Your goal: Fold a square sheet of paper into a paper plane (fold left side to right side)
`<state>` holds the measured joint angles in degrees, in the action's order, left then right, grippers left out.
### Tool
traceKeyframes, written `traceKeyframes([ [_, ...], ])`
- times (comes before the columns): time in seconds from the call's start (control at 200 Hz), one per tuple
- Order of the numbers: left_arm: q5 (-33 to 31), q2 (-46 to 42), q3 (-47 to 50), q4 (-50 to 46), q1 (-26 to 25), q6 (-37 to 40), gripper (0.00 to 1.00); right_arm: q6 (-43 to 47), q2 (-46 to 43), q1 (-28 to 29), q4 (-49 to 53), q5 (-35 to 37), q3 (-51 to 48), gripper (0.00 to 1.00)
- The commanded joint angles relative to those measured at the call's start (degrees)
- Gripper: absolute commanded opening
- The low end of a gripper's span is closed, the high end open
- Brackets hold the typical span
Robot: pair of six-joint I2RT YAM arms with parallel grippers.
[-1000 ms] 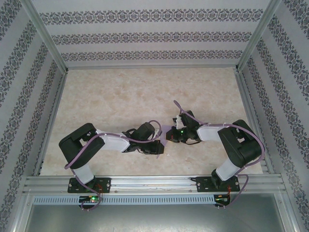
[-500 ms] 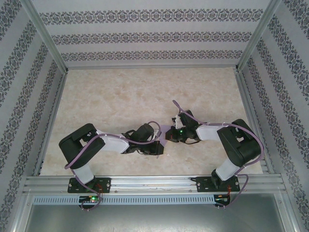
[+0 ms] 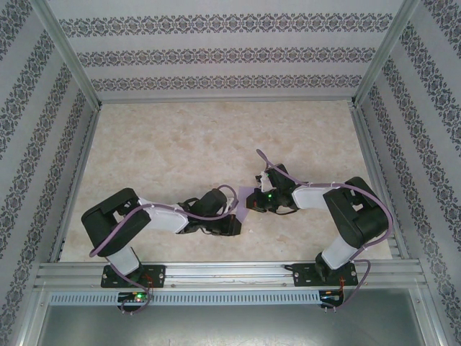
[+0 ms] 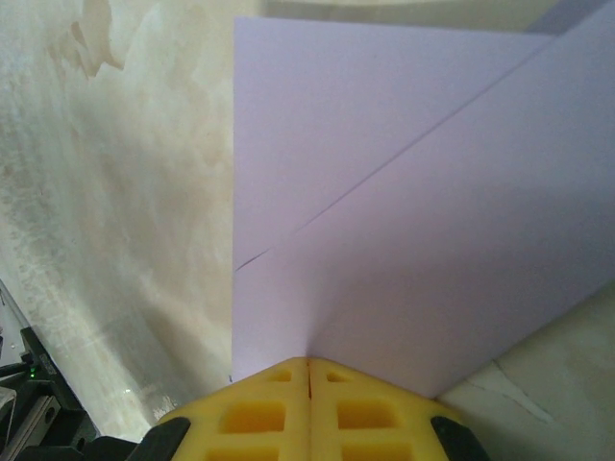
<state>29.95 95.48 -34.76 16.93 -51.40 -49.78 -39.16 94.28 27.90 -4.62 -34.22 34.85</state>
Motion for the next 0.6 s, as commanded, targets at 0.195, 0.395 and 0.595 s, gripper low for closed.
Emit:
traceKeyframes([
  [0.195,1.0,-1.09,2.74,-5.99,-2.47,-1.49,0.12,1.45,4.72,0.8,7.27,9.45,-2.2,0.0],
  [0.395,-0.74,-2.26,4.38,-6.38,-3.0,-2.38,0.13,1.45,4.77,0.75,7.48,9.35,-2.15,0.0],
  [0.595,-0.87,-4.8,4.54,-8.66,-3.18,-2.27,0.12,1.46,4.6,0.79,7.44,8.93,-1.81,0.0],
])
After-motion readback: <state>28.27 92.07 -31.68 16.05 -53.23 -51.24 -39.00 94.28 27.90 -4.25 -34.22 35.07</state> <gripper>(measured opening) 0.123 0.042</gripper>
